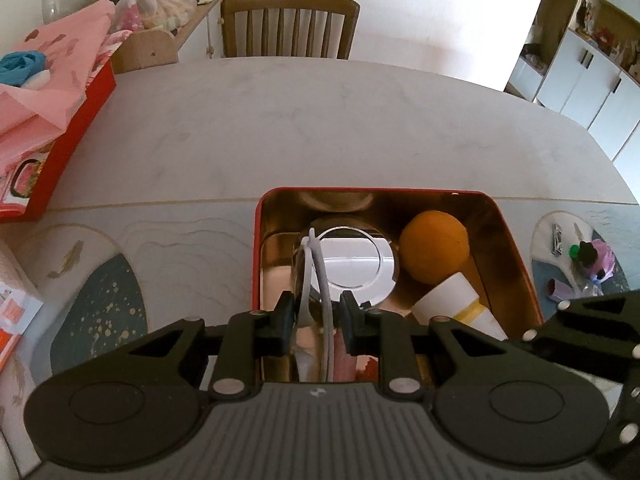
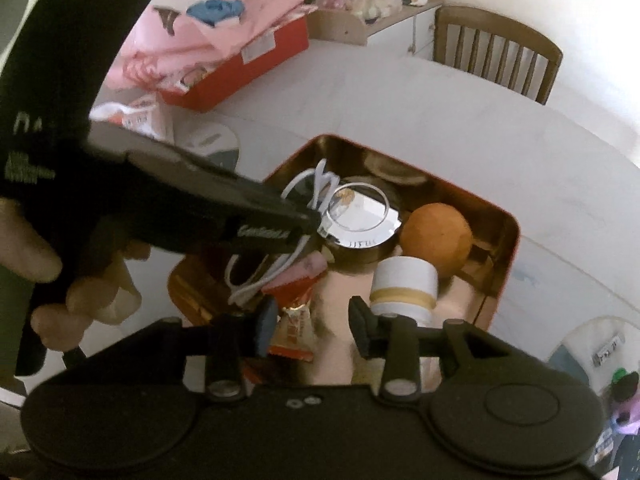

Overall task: Organize rigid objects
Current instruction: 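Lower the sunglasses into the red tin and open the left tool while the right tool releases the packet, then move both open tools back over the glass tray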

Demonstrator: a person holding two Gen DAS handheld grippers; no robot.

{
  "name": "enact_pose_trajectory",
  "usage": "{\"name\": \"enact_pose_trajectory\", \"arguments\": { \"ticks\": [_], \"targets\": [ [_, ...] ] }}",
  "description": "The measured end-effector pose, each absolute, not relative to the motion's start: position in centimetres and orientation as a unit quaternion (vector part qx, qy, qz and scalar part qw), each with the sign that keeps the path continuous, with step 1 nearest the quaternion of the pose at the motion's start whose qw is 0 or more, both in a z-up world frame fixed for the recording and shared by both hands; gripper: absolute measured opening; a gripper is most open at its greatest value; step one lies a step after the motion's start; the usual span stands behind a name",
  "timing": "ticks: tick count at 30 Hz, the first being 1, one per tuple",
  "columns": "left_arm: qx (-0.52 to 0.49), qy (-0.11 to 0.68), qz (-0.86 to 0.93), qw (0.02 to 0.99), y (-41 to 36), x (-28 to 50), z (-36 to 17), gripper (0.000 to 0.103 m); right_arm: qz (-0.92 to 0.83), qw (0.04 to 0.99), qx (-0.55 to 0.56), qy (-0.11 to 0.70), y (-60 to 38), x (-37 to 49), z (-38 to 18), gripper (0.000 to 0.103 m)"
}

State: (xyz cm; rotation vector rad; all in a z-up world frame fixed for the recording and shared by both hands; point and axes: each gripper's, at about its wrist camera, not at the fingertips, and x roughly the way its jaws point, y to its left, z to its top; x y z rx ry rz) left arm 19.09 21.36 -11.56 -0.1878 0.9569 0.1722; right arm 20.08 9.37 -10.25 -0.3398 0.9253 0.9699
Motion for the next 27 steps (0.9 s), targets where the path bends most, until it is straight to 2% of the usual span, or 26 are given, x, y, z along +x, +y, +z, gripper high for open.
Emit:
{"name": "enact_pose_trajectory", "arguments": {
  "ticks": [3, 5, 11, 14, 15, 17, 27],
  "targets": [
    [-0.092, 0.453, 0.084, 0.883, 21.1, 18.4, -11.0, 0.025, 0.446, 0.777, -0.141, 0.421, 8.3, 19.4, -9.0, 0.043],
    [-0.092, 0.447, 0.084, 0.886, 20.9, 17.9, -10.5, 0.031, 0.446, 0.780, -0.133, 0.418, 7.7, 19.4, -8.4, 0.044],
    [-0.091, 0.432, 0.089, 0.893, 19.9, 16.6, -9.1, 0.032, 0.446, 0.790, -0.111, 0.405, 5.1, 18.1, -6.6, 0.050],
    [-0.088, 0.425, 0.088, 0.897, 19.2, 15.8, -8.3, 0.034, 0.447, 0.796, -0.101, 0.397, 3.6, 17.5, -5.9, 0.056],
    [-0.088, 0.422, 0.088, 0.898, 18.9, 15.6, -8.1, 0.038, 0.446, 0.798, -0.097, 0.394, 3.1, 17.3, -5.6, 0.058],
    [-0.088, 0.411, 0.090, 0.903, 18.3, 15.0, -7.5, 0.059, 0.444, 0.802, -0.088, 0.390, 1.8, 17.1, -5.1, 0.060],
    [-0.064, 0.388, 0.072, 0.917, 13.2, 13.2, -5.2, 0.060, 0.413, 0.828, -0.048, 0.376, -4.7, 16.7, -3.8, 0.075]
  ]
}}
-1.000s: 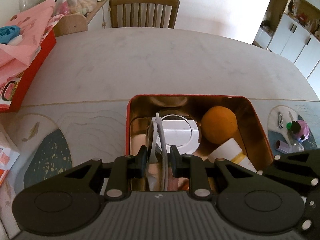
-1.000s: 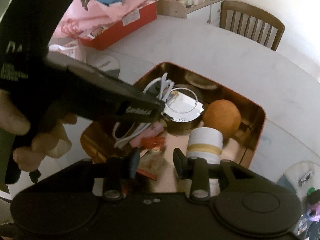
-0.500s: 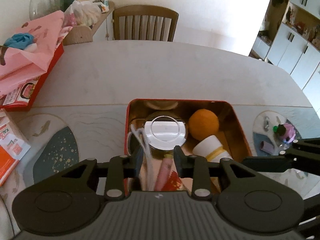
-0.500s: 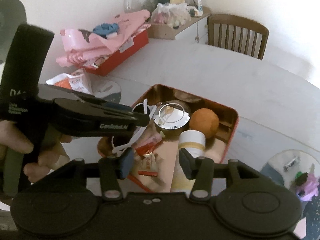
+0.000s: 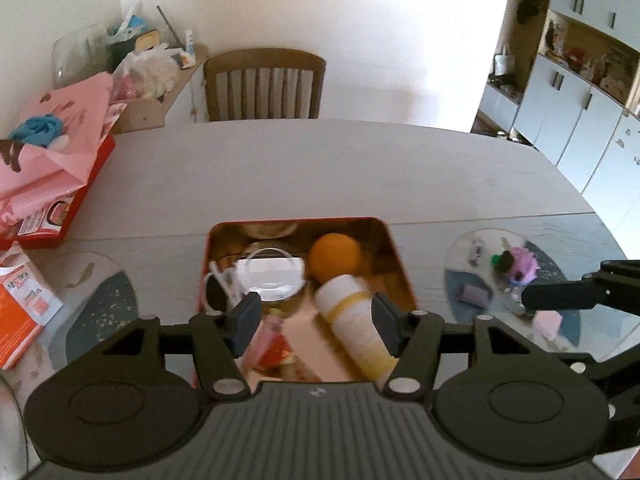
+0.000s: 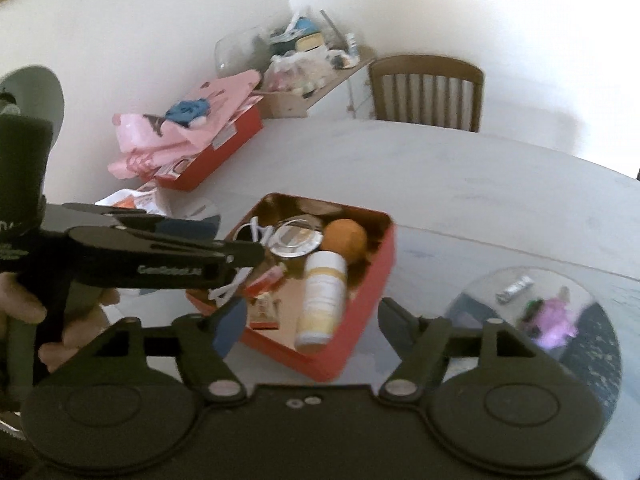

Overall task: Organize rigid objects
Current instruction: 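Move both open tools back over the glass tray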

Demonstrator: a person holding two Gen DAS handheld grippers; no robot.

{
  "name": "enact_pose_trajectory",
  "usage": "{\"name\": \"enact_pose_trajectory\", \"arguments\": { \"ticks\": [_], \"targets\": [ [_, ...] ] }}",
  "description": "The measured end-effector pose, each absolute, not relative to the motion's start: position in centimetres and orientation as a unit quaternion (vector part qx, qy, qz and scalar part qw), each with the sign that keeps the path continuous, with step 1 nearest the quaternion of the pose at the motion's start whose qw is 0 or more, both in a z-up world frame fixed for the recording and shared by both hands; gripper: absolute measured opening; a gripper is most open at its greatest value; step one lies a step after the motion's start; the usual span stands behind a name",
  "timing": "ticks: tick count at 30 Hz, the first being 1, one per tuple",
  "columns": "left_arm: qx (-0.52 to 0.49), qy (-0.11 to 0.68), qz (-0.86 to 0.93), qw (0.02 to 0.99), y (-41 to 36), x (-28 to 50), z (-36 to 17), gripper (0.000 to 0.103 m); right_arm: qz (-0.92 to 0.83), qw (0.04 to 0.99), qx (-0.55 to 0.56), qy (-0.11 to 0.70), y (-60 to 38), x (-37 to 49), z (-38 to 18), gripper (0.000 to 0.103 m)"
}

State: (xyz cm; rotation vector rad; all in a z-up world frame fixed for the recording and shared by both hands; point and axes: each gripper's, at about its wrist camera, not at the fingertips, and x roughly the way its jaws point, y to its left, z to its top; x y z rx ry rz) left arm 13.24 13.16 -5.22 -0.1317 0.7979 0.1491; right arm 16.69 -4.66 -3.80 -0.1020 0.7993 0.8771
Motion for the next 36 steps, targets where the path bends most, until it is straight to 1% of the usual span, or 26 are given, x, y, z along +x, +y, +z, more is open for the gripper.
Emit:
{"name": "enact_pose_trajectory", "arguments": {
  "ticks": [1, 3, 5, 7, 9, 10, 13, 15, 17, 18, 22, 29, 36],
  "targets": [
    [-0.064, 0.387, 0.067, 0.918, 12.5, 13.2, -5.1, 0.060, 0.410, 0.830, -0.046, 0.375, -5.3, 16.6, -3.7, 0.080],
    [-0.059, 0.384, 0.061, 0.920, 11.3, 13.2, -4.8, 0.060, 0.403, 0.836, -0.042, 0.370, -6.8, 16.6, -3.7, 0.087],
    [-0.054, 0.381, 0.055, 0.921, 10.1, 13.4, -4.7, 0.065, 0.397, 0.841, -0.038, 0.365, -8.5, 16.6, -3.7, 0.089],
    [-0.051, 0.380, 0.048, 0.922, 8.9, 13.7, -4.7, 0.065, 0.389, 0.845, -0.036, 0.364, -9.9, 16.9, -3.8, 0.095],
    [-0.048, 0.381, 0.041, 0.923, 7.6, 14.0, -4.7, 0.066, 0.381, 0.850, -0.034, 0.362, -11.4, 17.2, -3.9, 0.097],
    [-0.047, 0.381, 0.038, 0.923, 6.9, 14.3, -4.7, 0.067, 0.377, 0.852, -0.033, 0.362, -12.2, 17.3, -4.0, 0.098],
    [-0.044, 0.380, 0.033, 0.923, 5.0, 14.8, -4.6, 0.073, 0.364, 0.856, -0.027, 0.366, -14.3, 17.9, -4.5, 0.099],
    [-0.044, 0.379, 0.028, 0.924, 3.8, 15.3, -4.7, 0.074, 0.356, 0.858, -0.026, 0.369, -15.5, 18.3, -4.8, 0.099],
    [-0.048, 0.382, 0.026, 0.923, 2.8, 15.9, -4.8, 0.079, 0.352, 0.858, -0.024, 0.373, -16.6, 18.8, -5.2, 0.100],
    [-0.050, 0.383, 0.025, 0.922, 2.3, 16.2, -4.9, 0.079, 0.350, 0.858, -0.024, 0.375, -17.1, 18.9, -5.4, 0.100],
    [-0.048, 0.383, 0.027, 0.922, 0.2, 17.3, -5.3, 0.081, 0.346, 0.856, -0.023, 0.384, -19.1, 19.8, -6.3, 0.100],
    [-0.063, 0.383, 0.031, 0.921, -3.0, 19.8, -6.0, 0.082, 0.350, 0.849, -0.055, 0.392, -20.9, 21.2, -8.4, 0.099],
    [-0.056, 0.388, 0.026, 0.920, -6.2, 23.1, -7.2, 0.082, 0.371, 0.832, -0.079, 0.406, -21.7, 23.0, -10.8, 0.096]
  ]
}}
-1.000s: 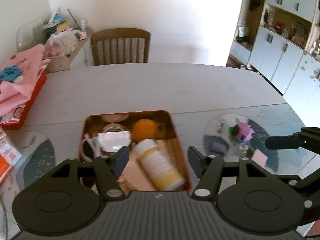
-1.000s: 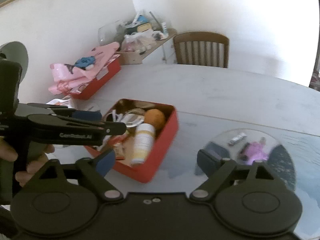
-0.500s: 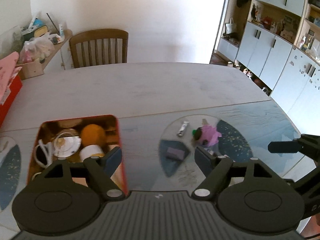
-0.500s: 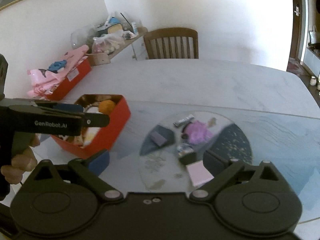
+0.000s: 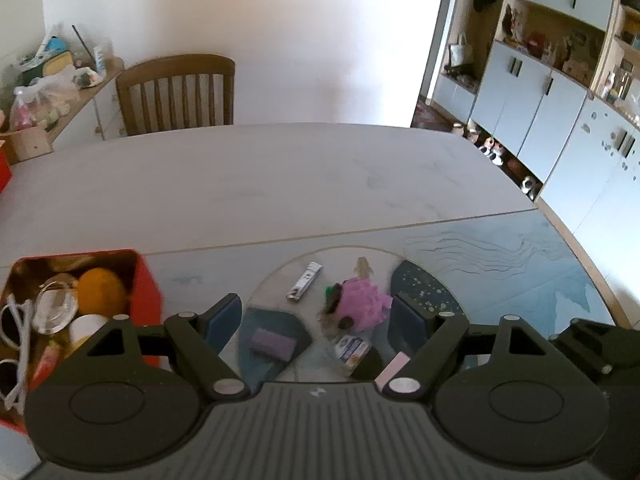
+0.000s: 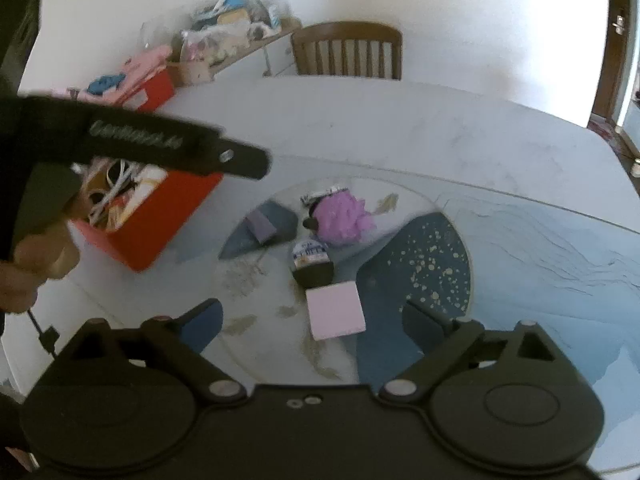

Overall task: Organize rigid objects
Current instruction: 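Move both open tools back over the glass tray, then grasp the purple spiky ball with the left tool while the right tool grasps the pink square pad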

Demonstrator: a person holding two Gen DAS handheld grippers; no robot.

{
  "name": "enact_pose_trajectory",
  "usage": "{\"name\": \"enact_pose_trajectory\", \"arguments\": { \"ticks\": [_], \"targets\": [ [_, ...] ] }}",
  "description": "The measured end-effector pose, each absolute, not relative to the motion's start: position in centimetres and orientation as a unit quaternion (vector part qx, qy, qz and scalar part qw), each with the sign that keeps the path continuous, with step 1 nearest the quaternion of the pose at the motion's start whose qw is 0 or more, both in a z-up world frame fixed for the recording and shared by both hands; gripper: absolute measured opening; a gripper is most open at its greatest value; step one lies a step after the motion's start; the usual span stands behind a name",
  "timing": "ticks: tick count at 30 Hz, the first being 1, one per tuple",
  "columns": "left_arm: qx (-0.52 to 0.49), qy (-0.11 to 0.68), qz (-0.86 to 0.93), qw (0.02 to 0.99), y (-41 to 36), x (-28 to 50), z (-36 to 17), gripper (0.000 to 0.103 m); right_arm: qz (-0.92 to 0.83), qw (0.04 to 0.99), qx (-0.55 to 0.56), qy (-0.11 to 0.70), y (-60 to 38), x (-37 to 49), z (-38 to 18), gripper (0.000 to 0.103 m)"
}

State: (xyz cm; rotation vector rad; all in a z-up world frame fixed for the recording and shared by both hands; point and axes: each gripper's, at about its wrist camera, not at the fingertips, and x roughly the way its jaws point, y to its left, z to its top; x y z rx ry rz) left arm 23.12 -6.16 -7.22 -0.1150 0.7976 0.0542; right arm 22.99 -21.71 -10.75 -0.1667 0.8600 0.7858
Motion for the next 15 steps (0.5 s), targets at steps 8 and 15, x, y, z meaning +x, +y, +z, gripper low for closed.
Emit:
{"name": "enact_pose_trajectory", "arguments": {
  "ticks": [8, 15],
  "targets": [
    [-0.051, 0.439, 0.010, 0.897, -8.5, 27.0, -10.5, 0.082, 0.394, 0.812, -0.116, 0.414, -21.1, 24.7, -13.3, 0.089],
    [-0.037, 0.456, 0.010, 0.889, -9.5, 29.0, -12.7, 0.082, 0.413, 0.797, -0.144, 0.417, -20.0, 25.6, -14.8, 0.084]
  ]
}}
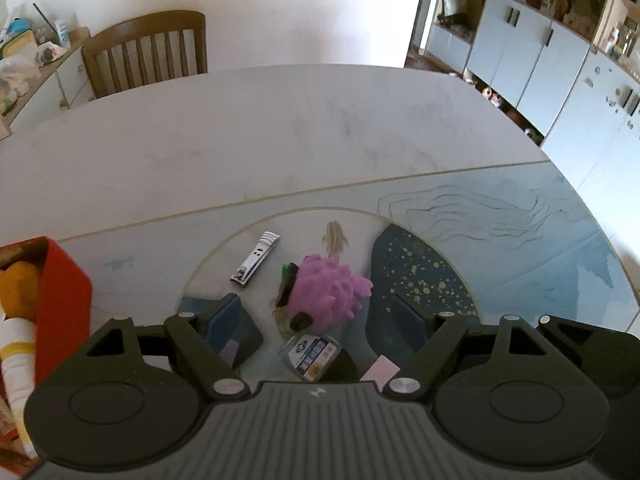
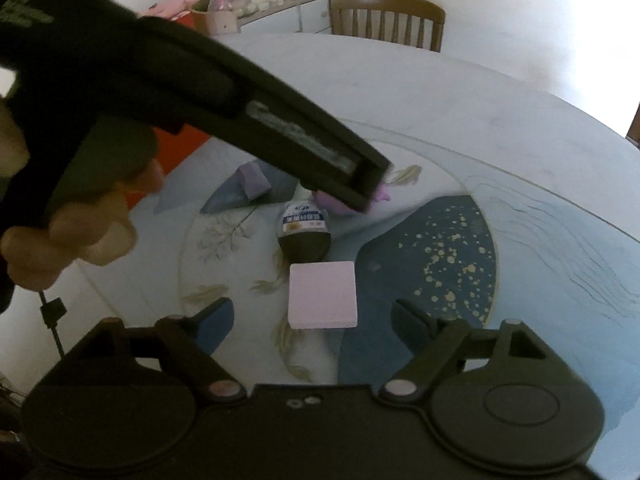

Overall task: Organize rigid objects
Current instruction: 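Grasp the purple spiky ball with the left tool while the right tool grasps the pink square pad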

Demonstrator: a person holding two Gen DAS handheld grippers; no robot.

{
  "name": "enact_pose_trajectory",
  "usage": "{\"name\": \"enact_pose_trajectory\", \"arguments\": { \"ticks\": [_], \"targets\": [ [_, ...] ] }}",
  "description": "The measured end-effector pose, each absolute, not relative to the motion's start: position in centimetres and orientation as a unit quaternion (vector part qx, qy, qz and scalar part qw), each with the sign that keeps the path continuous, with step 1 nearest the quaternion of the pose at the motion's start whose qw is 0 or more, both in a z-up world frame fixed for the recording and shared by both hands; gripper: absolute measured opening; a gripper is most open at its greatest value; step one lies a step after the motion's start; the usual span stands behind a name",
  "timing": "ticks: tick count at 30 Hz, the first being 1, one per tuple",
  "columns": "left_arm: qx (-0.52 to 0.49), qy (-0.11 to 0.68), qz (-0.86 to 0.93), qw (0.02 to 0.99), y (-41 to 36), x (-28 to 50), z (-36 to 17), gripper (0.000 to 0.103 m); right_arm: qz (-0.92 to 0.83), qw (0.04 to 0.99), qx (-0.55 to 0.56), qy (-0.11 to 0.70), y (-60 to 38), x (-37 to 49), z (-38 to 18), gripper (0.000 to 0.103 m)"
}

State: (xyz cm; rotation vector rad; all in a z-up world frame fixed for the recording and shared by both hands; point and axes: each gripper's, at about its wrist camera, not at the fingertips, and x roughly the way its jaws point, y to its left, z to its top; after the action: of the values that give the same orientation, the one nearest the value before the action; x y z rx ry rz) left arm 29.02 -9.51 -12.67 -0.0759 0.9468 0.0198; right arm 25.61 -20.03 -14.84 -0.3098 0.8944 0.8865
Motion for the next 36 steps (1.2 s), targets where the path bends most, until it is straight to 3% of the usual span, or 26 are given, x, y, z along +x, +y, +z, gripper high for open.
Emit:
{"name": "enact_pose_trajectory", "arguments": {
  "ticks": [16, 23, 27, 36],
  "targets": [
    [0.026, 0.471, 0.014, 0.882, -11.1, 31.7, -15.8, 0.082, 0.435, 0.785, -0.175, 0.406, -18.8, 26.4, -16.4, 0.070],
    [0.035, 0.472, 0.015, 0.881, -11.3, 31.9, -16.1, 0.059, 0.432, 0.789, -0.207, 0.384, -18.8, 24.8, -16.4, 0.054],
    [0.036, 0.469, 0.020, 0.882, -11.3, 31.8, -16.1, 0.058, 0.431, 0.790, -0.208, 0.382, -19.0, 24.4, -16.3, 0.041],
    [0.030, 0.467, 0.026, 0.884, -10.8, 31.3, -15.8, 0.057, 0.411, 0.800, -0.187, 0.395, -19.7, 24.6, -15.7, 0.040]
  ]
}}
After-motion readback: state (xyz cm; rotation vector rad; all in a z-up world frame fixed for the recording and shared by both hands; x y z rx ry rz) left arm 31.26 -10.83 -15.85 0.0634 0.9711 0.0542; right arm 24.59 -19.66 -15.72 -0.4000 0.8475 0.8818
